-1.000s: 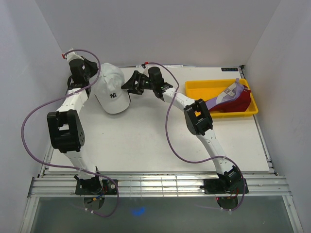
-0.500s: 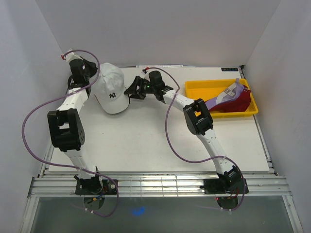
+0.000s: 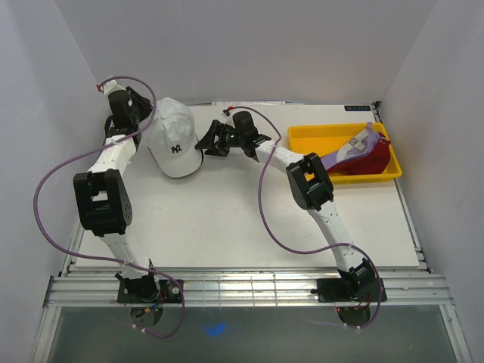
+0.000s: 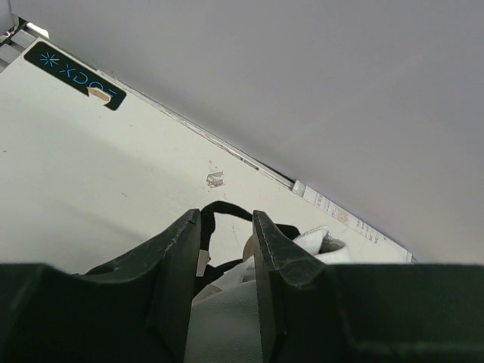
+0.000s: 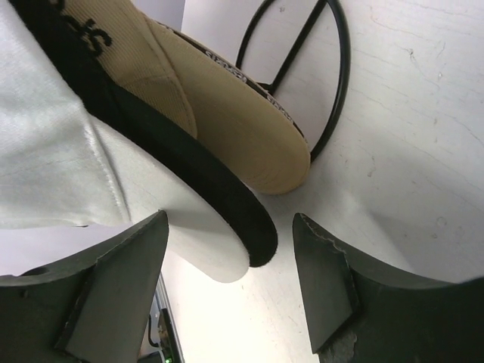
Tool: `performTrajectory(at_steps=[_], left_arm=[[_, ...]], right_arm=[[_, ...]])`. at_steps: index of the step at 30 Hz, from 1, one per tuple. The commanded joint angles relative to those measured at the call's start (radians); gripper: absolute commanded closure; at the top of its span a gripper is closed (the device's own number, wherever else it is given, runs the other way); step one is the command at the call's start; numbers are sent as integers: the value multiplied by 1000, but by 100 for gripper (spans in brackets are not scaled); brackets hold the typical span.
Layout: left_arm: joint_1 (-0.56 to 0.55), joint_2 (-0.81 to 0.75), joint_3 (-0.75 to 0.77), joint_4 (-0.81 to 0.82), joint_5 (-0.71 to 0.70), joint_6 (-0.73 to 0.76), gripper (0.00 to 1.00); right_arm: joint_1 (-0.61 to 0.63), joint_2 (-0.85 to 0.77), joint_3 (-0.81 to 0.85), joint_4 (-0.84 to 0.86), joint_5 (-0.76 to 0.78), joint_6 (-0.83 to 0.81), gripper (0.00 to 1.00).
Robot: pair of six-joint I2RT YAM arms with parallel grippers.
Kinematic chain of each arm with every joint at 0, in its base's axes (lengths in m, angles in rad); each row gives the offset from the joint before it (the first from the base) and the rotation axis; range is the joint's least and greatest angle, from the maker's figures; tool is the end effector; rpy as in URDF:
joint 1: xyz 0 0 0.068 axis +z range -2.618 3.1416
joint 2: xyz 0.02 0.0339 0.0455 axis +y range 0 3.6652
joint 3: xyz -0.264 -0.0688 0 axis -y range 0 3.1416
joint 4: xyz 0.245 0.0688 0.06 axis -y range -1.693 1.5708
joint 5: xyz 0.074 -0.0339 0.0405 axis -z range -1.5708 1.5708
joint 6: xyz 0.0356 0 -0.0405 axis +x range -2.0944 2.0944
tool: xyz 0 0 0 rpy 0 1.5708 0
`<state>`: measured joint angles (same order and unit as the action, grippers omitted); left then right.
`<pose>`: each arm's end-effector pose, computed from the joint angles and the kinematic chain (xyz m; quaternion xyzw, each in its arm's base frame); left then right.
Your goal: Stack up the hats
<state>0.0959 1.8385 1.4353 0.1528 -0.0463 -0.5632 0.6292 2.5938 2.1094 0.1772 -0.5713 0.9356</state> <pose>0.4427 0.0442 0.3000 -0.2690 0.7426 -0.1242 0.6007 0.4650 0.3623 0.1586 -0.0463 0.7906 0.5608 0.2416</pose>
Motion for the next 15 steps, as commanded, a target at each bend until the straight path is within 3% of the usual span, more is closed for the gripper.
performTrajectory(at_steps=[1, 15], left_arm=[[-16, -47, 22, -113, 19, 52, 55], [-15, -116, 94, -59, 17, 88, 47]], right_arm=[[-11, -107, -5, 10, 4, -33, 28], [-28, -230, -77, -64, 24, -102, 27]])
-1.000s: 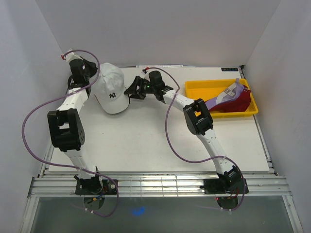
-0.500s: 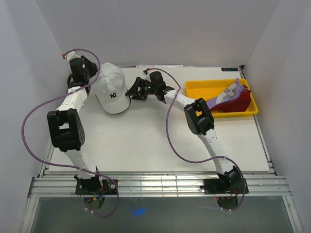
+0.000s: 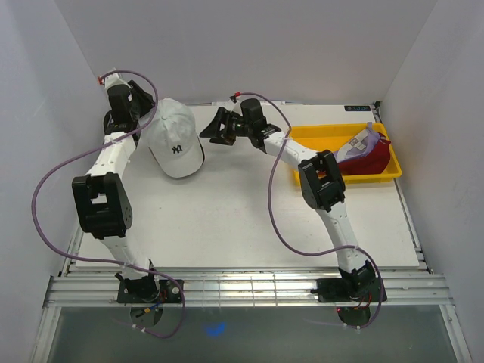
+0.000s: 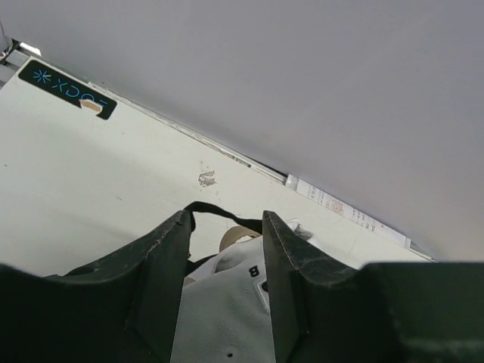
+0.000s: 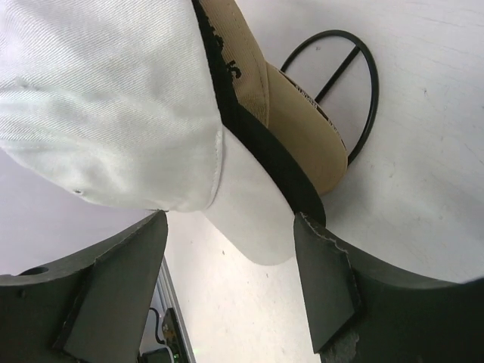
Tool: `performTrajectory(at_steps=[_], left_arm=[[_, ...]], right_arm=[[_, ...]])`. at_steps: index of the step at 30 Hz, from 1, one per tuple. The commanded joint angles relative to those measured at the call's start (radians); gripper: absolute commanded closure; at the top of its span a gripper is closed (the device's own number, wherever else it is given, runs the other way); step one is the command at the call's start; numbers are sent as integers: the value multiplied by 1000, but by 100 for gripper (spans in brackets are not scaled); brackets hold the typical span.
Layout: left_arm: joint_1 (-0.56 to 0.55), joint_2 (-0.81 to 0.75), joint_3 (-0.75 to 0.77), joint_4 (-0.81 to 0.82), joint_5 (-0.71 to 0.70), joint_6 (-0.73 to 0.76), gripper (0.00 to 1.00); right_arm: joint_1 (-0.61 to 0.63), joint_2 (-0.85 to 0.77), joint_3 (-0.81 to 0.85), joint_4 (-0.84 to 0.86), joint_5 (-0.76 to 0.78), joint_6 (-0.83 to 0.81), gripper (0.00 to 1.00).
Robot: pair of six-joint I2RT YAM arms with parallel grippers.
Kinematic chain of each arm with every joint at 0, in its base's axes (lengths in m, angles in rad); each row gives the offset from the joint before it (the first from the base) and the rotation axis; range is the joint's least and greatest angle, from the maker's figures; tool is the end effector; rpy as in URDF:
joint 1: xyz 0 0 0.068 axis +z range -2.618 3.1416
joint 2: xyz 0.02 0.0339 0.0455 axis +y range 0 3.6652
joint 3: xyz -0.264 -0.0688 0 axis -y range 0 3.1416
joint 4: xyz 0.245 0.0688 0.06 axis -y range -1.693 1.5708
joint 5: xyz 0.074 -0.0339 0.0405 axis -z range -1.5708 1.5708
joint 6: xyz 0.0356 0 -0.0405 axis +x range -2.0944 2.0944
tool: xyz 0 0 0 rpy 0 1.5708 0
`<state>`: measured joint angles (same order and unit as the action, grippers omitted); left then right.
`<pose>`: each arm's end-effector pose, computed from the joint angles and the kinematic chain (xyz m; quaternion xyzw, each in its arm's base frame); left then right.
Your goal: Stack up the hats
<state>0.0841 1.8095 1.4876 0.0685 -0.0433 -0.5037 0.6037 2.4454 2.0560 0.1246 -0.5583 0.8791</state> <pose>0.4382 0.0385 0.3220 -0.2417 0.7529 -0.1107 0.6021 0.4607 0.3406 0.2180 -0.0610 0.7793 0.5558 0.2830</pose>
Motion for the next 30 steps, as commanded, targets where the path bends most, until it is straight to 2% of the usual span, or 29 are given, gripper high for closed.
performTrajectory(at_steps=[1, 9, 13, 15, 18, 19, 22, 27, 28, 30], left_arm=[[-4, -93, 45, 31, 13, 33, 46], [-3, -156, 59, 73, 42, 13, 45], [-10, -220, 43, 77, 111, -21, 45], [-18, -262, 28, 79, 160, -32, 46], [-64, -311, -4, 89, 220, -48, 46], [-96, -320, -13, 97, 221, -41, 46], [-258, -340, -46, 125, 224, -12, 46], [-435, -277, -87, 180, 247, -6, 47], [-496, -259, -84, 192, 256, 4, 47], [-552, -204, -64, 223, 302, 37, 47]], right_arm=[[-5, -89, -30, -17, 12, -52, 27], [-28, -218, -98, -120, 54, -129, 27], [-56, -334, -151, -282, 106, -198, 27], [-74, -437, -196, -347, 167, -255, 27], [-146, -633, -397, -362, 190, -255, 27], [-192, -688, -496, -362, 192, -255, 27], [-310, -962, -661, -373, 195, -241, 27], [-519, -1262, -812, -394, 187, -163, 25], [-530, -1340, -824, -398, 187, -154, 25], [-544, -1402, -836, -434, 198, -147, 25]])
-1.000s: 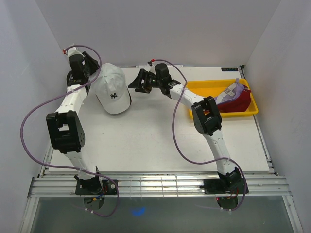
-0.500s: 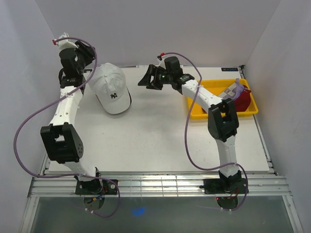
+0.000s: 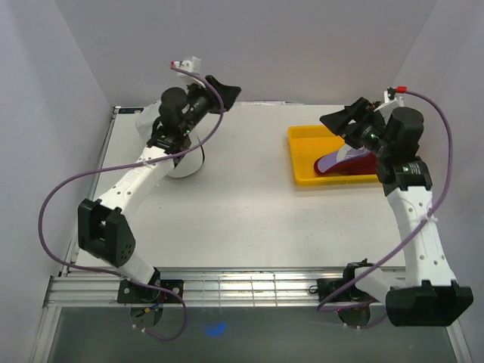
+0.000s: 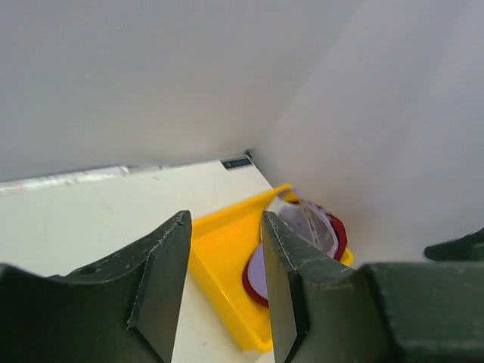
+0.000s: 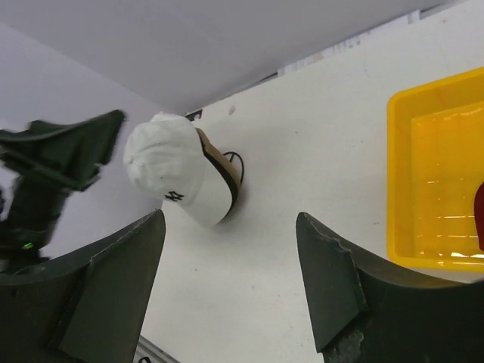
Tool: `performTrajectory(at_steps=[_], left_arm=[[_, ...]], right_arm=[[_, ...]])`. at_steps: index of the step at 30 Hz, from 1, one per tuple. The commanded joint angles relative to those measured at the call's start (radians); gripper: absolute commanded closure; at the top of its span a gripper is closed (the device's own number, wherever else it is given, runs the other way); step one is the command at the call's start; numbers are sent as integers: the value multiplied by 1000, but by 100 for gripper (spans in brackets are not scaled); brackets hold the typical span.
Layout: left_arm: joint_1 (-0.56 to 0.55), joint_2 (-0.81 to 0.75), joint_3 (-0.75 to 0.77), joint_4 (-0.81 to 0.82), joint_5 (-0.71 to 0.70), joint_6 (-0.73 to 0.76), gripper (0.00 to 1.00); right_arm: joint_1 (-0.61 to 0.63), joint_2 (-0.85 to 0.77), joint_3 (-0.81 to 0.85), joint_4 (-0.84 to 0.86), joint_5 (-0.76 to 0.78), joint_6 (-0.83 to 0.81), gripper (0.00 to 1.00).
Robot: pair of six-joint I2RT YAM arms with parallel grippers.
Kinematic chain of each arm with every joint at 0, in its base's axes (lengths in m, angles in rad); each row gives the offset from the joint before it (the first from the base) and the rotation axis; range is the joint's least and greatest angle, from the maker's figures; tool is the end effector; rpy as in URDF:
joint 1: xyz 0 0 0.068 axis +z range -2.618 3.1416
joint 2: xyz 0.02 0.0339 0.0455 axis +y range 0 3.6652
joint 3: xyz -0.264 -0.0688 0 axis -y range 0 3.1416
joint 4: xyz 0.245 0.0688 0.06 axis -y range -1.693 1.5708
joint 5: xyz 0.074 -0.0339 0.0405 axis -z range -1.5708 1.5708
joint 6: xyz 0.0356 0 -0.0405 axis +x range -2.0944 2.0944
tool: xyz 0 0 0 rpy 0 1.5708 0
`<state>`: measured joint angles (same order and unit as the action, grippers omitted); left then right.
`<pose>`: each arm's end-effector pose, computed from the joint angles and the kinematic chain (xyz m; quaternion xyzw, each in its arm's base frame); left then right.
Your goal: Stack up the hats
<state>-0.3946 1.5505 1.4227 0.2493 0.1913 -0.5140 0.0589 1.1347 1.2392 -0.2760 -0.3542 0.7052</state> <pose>0.3421 -0.1498 0.4189 0.0320 0.6629 -0.3840 0.6419 0.2505 0.0271 0.4197 0.1316 0.7501 0.3614 0.5379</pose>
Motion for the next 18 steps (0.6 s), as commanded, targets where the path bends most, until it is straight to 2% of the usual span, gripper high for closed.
performTrajectory(at_steps=[1, 6, 11, 18], left_arm=[[-120, 124, 40, 48, 118, 57, 48], [-226, 360, 191, 59, 227, 91, 49], [-320, 619, 419, 59, 304, 108, 49], [-421, 885, 711, 59, 292, 109, 48]], right_arm=[[-5, -146, -21, -43, 3, 39, 24], [-14, -263, -4, -69, 0, 88, 23], [-14, -289, -12, -45, -100, 142, 23], [-11, -283, -69, -25, -150, 128, 24]])
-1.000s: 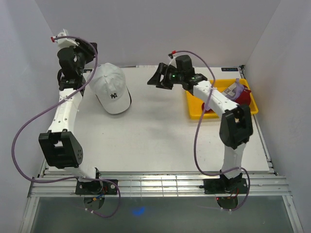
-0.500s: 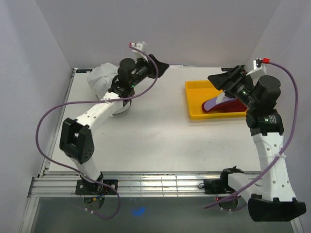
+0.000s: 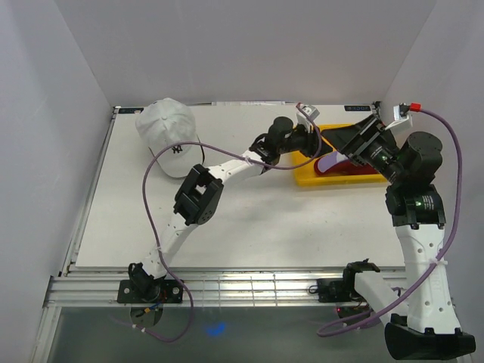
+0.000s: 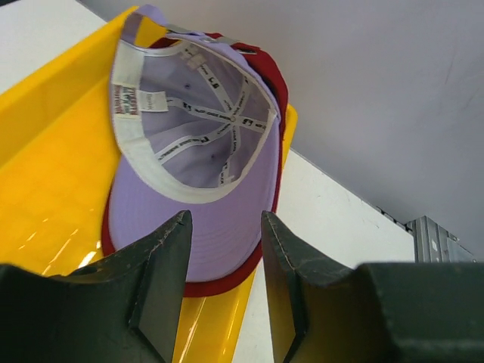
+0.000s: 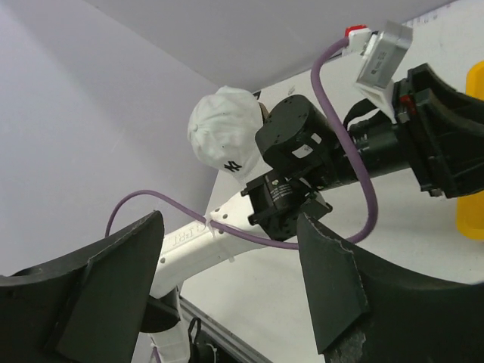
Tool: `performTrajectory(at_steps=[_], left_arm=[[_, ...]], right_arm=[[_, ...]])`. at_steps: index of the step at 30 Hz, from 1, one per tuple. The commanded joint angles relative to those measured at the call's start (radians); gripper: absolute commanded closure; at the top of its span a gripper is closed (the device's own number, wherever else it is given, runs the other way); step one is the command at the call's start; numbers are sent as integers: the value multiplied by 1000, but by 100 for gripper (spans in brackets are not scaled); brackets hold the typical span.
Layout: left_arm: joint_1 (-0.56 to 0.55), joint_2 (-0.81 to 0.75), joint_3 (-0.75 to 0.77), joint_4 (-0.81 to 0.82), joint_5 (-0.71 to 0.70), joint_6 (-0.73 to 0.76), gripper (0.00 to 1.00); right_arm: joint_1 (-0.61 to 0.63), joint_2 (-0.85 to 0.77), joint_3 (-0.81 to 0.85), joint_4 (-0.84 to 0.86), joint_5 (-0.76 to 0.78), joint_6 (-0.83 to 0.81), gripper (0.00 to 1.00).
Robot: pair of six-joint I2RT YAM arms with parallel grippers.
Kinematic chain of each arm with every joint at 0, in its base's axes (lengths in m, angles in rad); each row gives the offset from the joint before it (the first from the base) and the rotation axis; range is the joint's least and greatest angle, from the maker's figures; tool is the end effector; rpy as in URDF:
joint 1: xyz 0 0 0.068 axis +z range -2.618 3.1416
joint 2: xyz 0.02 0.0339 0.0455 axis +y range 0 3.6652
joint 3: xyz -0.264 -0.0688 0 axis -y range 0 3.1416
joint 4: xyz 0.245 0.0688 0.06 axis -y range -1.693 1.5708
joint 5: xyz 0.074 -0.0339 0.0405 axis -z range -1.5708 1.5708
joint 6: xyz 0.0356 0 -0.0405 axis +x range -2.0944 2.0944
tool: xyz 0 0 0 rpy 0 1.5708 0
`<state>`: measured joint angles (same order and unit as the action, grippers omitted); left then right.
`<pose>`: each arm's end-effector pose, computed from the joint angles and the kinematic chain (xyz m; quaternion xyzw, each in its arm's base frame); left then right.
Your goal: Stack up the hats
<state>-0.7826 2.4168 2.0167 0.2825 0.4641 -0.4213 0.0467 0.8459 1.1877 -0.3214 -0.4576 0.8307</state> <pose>0.3942 -0.4145 0.2359 0.2810 0.6881 -0.5078 0.4356 0.1607 0.0233 0.4519 0.1107 0.6918 0.4392 0.5624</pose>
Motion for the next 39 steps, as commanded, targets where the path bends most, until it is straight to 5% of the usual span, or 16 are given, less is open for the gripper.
performTrajectory(at_steps=[1, 39], left_arm=[[-44, 39, 141, 29, 15, 12, 48], [-93, 215, 264, 72, -13, -30, 47]], right_arm=[[4, 5, -20, 19, -49, -1, 24], [10, 38, -80, 50, -65, -58, 24]])
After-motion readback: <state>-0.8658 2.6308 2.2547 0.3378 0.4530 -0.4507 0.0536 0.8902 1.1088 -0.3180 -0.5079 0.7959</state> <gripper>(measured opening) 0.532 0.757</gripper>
